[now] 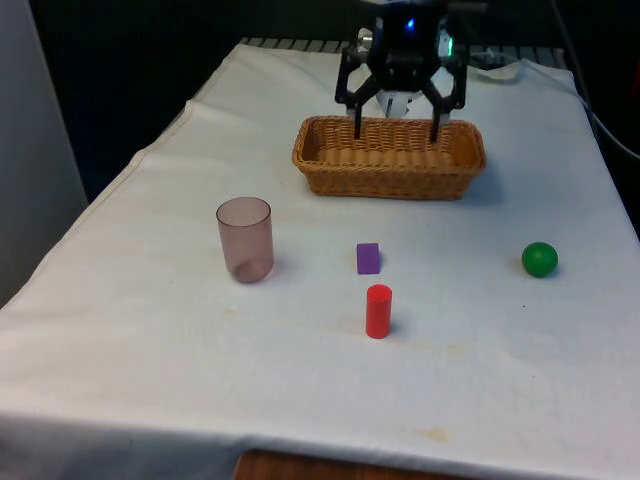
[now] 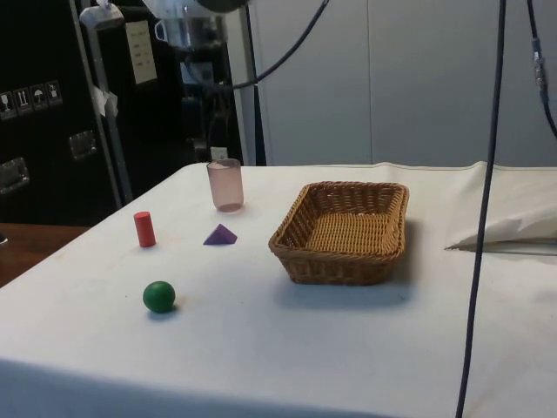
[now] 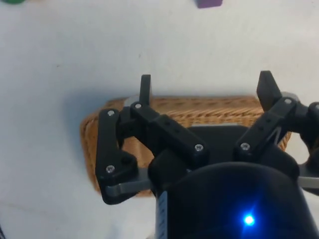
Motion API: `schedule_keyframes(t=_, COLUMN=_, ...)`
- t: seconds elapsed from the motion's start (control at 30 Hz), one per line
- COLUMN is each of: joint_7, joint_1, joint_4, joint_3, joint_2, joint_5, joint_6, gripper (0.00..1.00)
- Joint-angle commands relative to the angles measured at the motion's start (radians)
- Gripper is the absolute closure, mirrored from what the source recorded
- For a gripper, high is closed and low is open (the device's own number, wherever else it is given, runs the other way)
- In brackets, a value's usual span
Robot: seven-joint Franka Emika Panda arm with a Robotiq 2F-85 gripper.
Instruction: Pick up the triangular block and place it into the basket.
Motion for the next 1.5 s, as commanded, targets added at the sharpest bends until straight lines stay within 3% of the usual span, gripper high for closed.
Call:
schedule_keyframes(t=0.0, joint_7=-0.020, joint_1=-0.008, joint_4=-0.002, joint_3=0.002, joint_2=0.009, joint_5=0.012, joint_6=0.021, gripper=0.00)
schedule_keyframes(t=0.2, joint_7=-0.064, joint_1=-0.016, joint_4=0.033, joint_3=-0.022, joint_2=0.085, joint_5=0.035, joint_6=0.070, gripper=0.00)
schedule_keyframes(t=0.23, joint_7=-0.054, joint_1=-0.007, joint_4=0.026, joint_3=-0.032, joint_2=0.079, joint_5=0.023, joint_6=0.071, gripper=0.00)
schedule_keyframes(t=0.27, joint_7=-0.067, joint_1=-0.017, joint_4=0.042, joint_3=-0.025, joint_2=0.099, joint_5=0.039, joint_6=0.077, gripper=0.00)
schedule_keyframes(t=0.5, joint_7=-0.092, joint_1=-0.024, joint_4=0.114, joint_3=-0.033, joint_2=0.202, joint_5=0.083, joint_6=0.102, gripper=0.00)
schedule_keyframes(t=0.53, joint_7=-0.097, joint_1=-0.024, joint_4=0.118, joint_3=-0.033, joint_2=0.211, joint_5=0.091, joint_6=0.104, gripper=0.00)
schedule_keyframes(t=0.57, joint_7=-0.085, joint_1=-0.015, joint_4=0.120, joint_3=-0.043, joint_2=0.208, joint_5=0.077, joint_6=0.094, gripper=0.00)
schedule_keyframes(t=0.6, joint_7=-0.102, joint_1=-0.024, joint_4=0.121, joint_3=-0.033, joint_2=0.217, joint_5=0.099, joint_6=0.105, gripper=0.00)
schedule_keyframes(t=0.8, joint_7=-0.134, joint_1=-0.024, joint_4=0.120, joint_3=-0.031, joint_2=0.251, joint_5=0.153, joint_6=0.120, gripper=0.00)
schedule_keyframes(t=0.83, joint_7=-0.124, joint_1=-0.016, joint_4=0.125, joint_3=-0.043, joint_2=0.248, joint_5=0.139, joint_6=0.102, gripper=0.00)
schedule_keyframes(t=0.87, joint_7=-0.138, joint_1=-0.024, joint_4=0.119, joint_3=-0.031, joint_2=0.255, joint_5=0.159, joint_6=0.123, gripper=0.00)
schedule_keyframes(t=1.13, joint_7=-0.168, joint_1=-0.023, joint_4=0.097, joint_3=-0.023, joint_2=0.290, joint_5=0.209, joint_6=0.186, gripper=0.00)
schedule_keyframes(t=1.17, joint_7=-0.157, joint_1=-0.015, joint_4=0.100, joint_3=-0.034, joint_2=0.289, joint_5=0.197, joint_6=0.171, gripper=0.00)
schedule_keyframes(t=1.2, joint_7=-0.169, joint_1=-0.024, joint_4=0.096, joint_3=-0.021, joint_2=0.293, joint_5=0.212, joint_6=0.194, gripper=0.00)
schedule_keyframes(t=1.47, joint_7=-0.181, joint_1=-0.027, joint_4=0.090, joint_3=-0.011, joint_2=0.337, joint_5=0.240, joint_6=0.253, gripper=0.00)
